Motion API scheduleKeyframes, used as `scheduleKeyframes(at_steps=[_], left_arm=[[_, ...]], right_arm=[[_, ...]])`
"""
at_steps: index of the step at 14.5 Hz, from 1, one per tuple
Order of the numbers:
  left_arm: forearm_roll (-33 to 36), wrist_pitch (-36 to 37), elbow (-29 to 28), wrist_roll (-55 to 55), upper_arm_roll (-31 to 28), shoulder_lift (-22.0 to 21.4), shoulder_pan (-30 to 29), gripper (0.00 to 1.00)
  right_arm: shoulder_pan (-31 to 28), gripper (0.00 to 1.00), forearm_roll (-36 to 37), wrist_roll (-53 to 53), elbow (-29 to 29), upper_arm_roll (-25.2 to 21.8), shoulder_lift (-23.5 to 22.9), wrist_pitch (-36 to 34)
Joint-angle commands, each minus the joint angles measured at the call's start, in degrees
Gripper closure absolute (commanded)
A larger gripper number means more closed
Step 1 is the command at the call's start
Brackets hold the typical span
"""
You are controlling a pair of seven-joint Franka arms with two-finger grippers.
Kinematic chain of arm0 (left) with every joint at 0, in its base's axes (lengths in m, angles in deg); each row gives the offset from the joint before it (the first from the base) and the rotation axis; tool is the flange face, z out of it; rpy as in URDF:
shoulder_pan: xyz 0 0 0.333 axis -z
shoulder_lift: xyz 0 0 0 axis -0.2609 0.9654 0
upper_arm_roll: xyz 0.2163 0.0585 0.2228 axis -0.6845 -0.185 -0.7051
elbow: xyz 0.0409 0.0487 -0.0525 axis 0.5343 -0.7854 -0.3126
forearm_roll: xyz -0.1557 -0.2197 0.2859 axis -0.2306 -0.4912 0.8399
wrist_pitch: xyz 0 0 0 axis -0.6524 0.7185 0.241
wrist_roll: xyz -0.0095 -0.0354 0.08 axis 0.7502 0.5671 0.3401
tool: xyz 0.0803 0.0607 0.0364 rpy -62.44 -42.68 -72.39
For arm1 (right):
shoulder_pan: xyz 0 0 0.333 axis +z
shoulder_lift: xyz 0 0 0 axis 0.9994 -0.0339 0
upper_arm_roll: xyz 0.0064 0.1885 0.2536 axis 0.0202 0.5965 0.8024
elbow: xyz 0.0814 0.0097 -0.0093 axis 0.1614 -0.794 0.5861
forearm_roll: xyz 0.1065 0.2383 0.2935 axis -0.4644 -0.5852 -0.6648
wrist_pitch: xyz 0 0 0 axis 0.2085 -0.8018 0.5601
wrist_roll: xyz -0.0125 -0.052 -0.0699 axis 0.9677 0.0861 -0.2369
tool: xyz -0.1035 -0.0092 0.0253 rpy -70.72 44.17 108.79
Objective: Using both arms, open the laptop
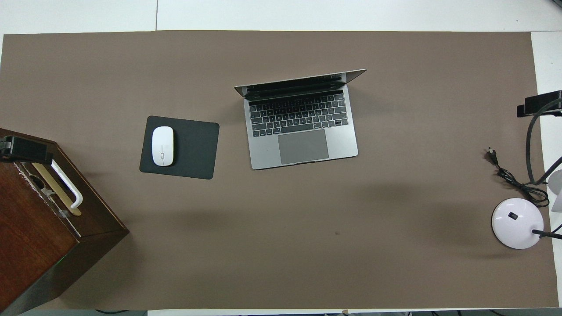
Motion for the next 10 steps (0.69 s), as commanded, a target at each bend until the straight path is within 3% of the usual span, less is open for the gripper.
scheduleKeyframes(at_steps=[1,10], left_arm=[[0.51,1.92,1.41,-0.60,0.52,0.64,-0.82,0.00],[0.42,2.36,1.41,-0.25,1.75,0.47,-2.41,0.00]], right_arm=[[0.49,0.00,-0.10,-1.00,-1.58,-0.37,1.56,-0.08],[0.85,0.00,-0.10,-4.87,-1.49,2.18,1.56,-0.52]])
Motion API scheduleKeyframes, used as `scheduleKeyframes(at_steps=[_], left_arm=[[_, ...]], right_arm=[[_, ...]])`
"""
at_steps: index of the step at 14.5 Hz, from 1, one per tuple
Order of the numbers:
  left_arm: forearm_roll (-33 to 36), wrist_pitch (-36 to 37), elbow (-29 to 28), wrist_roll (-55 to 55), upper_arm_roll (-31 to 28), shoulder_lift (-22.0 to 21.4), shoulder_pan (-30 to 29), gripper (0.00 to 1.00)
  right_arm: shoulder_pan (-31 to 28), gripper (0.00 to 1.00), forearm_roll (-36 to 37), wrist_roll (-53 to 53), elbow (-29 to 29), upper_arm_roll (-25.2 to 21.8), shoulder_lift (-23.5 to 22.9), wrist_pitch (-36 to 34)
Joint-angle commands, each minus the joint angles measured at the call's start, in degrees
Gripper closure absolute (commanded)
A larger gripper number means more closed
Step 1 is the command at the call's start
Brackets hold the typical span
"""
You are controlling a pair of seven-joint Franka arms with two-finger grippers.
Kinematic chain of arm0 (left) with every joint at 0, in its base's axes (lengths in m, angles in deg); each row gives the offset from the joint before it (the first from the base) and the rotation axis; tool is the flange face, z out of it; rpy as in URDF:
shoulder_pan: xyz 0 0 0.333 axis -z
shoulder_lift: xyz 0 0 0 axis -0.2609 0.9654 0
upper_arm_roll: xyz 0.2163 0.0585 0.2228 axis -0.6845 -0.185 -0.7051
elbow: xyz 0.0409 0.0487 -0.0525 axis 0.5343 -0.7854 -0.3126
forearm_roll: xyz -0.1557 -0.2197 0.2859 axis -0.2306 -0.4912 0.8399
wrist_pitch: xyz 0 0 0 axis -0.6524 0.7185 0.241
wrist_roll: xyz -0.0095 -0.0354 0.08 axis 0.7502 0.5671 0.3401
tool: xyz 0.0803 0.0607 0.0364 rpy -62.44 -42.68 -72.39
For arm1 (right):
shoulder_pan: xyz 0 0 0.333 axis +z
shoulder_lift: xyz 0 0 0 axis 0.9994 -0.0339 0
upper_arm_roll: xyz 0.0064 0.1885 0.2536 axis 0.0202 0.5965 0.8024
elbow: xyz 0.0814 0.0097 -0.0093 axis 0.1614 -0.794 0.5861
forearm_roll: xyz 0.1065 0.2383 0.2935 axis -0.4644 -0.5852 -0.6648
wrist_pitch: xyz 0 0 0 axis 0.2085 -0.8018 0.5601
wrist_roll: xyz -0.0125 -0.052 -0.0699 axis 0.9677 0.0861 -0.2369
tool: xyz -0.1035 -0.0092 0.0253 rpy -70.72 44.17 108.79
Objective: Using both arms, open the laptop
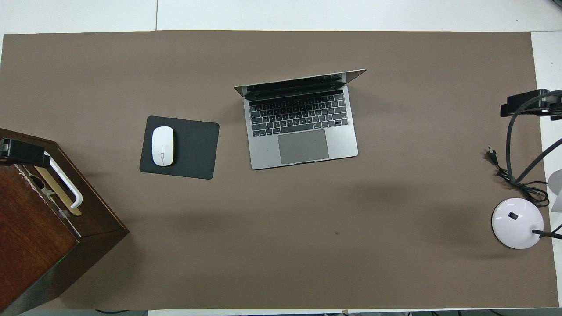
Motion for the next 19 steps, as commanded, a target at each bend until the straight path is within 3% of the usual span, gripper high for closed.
scheduleKeyframes(at_steps=[1,19], left_arm=[[0.42,1.36,1.41,-0.13,0.86,0.47,-0.97,0.00],[-2.74,-0.66,0.79,0.40,0.51,0.20,-1.50,0.00]], right_arm=[[-0.09,0.00,-0.10,-0.65,-1.47,0.01,1.46,-0.27],[0.87,0.00,-0.01,-0.65,-0.67,-0.08,0.76,-0.53]])
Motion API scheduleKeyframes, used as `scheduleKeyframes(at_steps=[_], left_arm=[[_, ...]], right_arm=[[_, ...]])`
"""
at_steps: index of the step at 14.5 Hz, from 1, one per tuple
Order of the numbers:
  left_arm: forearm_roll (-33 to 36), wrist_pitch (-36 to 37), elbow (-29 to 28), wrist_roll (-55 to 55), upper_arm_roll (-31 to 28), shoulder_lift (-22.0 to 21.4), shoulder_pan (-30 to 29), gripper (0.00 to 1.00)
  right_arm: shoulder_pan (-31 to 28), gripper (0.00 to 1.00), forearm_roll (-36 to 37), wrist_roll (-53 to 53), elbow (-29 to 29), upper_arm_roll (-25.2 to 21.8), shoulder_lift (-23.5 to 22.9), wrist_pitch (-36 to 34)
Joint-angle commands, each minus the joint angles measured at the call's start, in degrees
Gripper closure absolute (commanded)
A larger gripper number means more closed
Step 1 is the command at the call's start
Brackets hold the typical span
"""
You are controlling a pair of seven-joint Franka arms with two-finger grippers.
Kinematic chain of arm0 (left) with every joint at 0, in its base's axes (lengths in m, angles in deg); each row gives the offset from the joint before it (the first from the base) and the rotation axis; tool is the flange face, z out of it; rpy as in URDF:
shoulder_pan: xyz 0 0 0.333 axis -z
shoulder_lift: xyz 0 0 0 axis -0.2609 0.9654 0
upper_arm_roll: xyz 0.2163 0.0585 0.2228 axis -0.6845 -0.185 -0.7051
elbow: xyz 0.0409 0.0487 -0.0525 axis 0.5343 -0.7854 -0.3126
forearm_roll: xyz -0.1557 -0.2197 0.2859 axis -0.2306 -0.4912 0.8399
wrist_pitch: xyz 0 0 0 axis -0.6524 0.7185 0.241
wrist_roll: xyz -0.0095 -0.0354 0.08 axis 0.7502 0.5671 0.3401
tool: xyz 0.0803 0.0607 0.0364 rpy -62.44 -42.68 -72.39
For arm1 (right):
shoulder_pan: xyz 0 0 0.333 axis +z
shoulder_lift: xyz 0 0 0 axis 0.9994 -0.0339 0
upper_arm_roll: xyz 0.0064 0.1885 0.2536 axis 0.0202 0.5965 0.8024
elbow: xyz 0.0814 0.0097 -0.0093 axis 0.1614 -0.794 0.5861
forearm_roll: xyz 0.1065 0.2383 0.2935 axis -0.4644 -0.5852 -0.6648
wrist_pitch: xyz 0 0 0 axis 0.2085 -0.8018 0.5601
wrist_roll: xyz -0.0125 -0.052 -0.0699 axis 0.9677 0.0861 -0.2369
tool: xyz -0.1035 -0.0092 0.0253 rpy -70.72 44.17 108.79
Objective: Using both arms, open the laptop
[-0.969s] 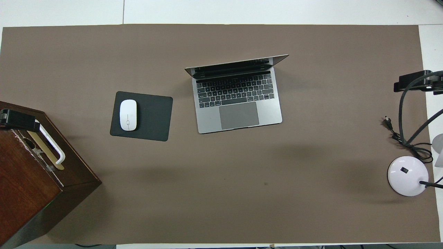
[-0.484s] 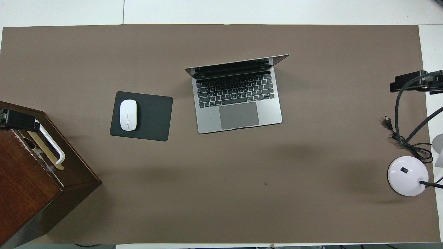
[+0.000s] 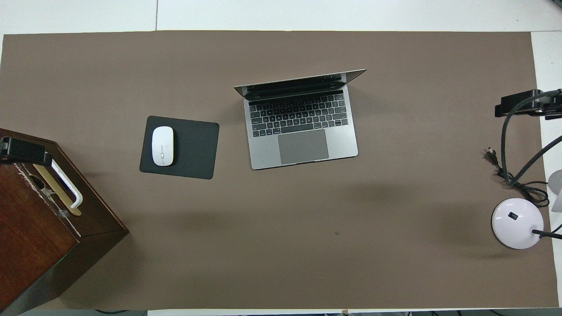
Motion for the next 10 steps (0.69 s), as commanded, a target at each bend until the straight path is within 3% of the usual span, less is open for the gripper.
scheduleKeyframes(at_steps=[1,10], left_arm=[[-0.84,-0.34,0.75,0.37,0.51,0.21,-0.97,0.00],[-0.84,-0.25,0.92,0.29,0.51,0.29,-0.88,0.00]], right_arm=[[0.08,0.00,-0.10,-0.73,-0.67,-0.06,0.74,-0.79],[0.00,0.00,-0.01,-0.56,-0.67,-0.06,0.74,-1.23]])
